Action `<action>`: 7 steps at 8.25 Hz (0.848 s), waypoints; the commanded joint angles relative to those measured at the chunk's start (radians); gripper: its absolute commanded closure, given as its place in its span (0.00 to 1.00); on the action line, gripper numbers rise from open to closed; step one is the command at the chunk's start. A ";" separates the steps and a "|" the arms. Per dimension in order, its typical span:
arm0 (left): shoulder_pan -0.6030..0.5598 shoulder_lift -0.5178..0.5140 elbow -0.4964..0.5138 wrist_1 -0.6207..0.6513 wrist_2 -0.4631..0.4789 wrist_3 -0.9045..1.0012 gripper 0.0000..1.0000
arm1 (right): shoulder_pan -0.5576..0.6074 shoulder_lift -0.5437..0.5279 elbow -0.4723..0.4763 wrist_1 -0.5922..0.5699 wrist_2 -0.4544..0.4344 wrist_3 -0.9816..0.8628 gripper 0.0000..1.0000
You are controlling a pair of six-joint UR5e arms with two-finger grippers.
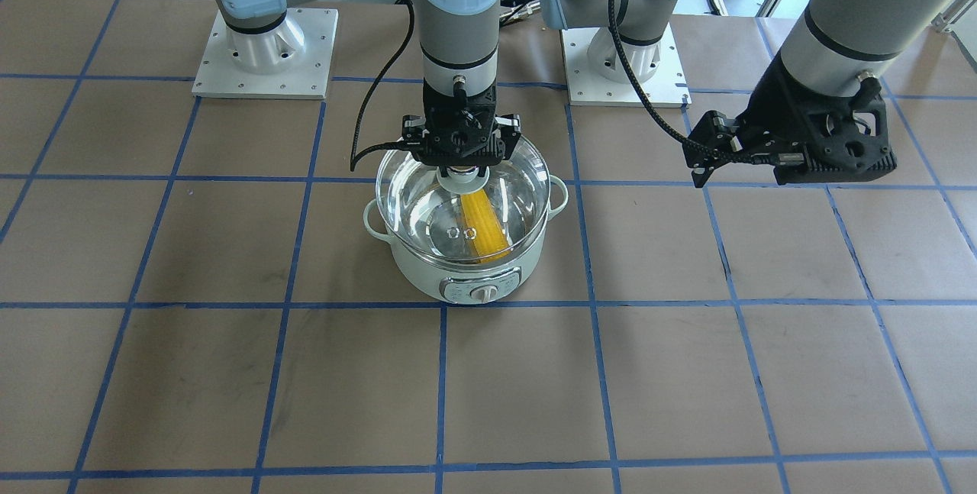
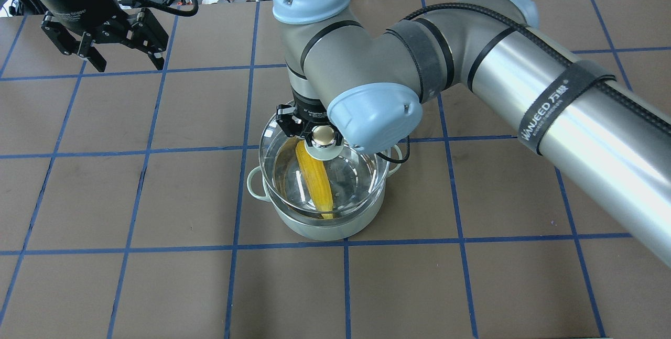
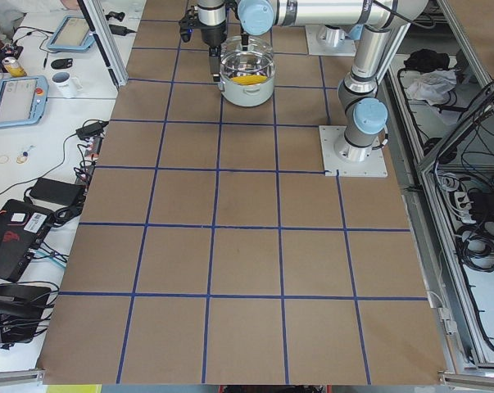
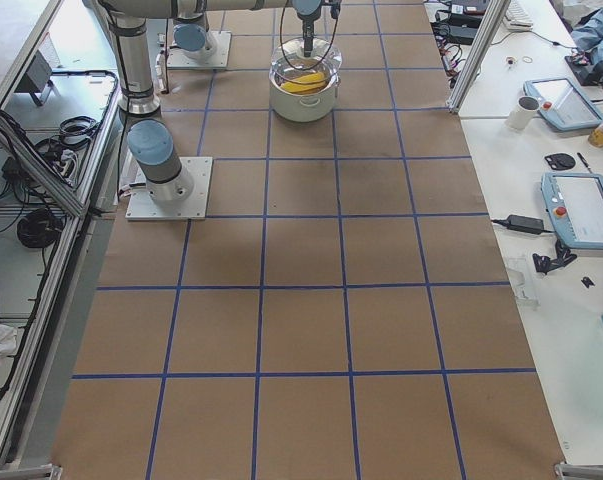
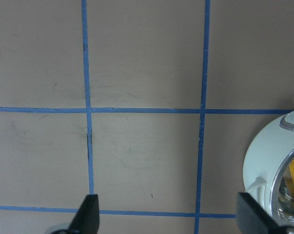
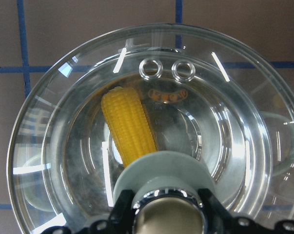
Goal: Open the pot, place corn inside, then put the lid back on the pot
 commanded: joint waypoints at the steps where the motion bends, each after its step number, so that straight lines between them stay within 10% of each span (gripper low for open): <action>1: -0.021 0.028 -0.014 -0.030 -0.007 -0.004 0.00 | 0.008 0.029 0.009 -0.036 0.048 0.019 1.00; 7: -0.052 0.040 -0.019 -0.033 -0.010 -0.006 0.00 | 0.008 0.038 0.047 -0.059 0.045 0.019 1.00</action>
